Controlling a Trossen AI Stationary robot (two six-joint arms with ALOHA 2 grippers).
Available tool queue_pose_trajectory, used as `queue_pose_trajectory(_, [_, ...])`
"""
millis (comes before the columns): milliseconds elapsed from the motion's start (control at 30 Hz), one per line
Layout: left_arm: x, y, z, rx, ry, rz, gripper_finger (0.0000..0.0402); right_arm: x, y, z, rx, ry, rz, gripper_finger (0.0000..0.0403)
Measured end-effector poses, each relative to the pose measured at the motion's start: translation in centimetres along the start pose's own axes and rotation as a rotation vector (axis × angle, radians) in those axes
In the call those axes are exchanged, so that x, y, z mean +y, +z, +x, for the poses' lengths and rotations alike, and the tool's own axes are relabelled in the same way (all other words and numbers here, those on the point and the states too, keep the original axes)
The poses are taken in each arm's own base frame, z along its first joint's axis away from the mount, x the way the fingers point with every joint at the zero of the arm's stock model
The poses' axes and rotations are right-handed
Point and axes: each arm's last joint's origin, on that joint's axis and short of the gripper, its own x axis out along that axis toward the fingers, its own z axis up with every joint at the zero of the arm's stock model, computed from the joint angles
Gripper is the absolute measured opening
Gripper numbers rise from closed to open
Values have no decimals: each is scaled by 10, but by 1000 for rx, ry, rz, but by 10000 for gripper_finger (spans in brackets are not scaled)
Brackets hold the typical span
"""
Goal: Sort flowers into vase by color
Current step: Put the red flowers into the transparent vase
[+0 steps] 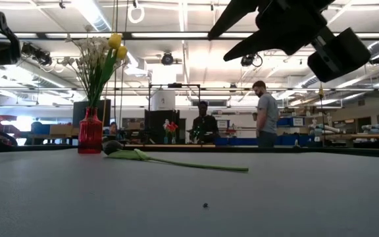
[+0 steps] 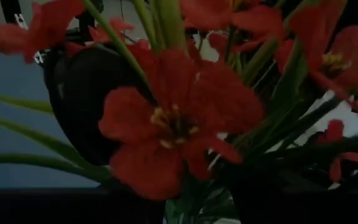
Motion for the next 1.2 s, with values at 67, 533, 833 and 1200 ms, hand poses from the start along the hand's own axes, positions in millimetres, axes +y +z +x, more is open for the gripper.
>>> queue_pose_trajectory(67, [-1, 3, -1, 3, -19, -7, 146, 1, 2, 1, -4, -1, -8, 125])
queue_pose_trajectory(533, [-6, -2, 19, 112, -28, -59, 126, 1, 5, 2, -7, -2, -54, 125])
queue_pose_trajectory(833, [-5, -6, 19, 153, -6, -141, 164, 3, 10, 5, 10, -13, -69, 125])
queue_pose_trajectory(1200, [-7, -4, 20, 144, -29, -189, 209, 3, 11, 6, 16, -15, -114, 125])
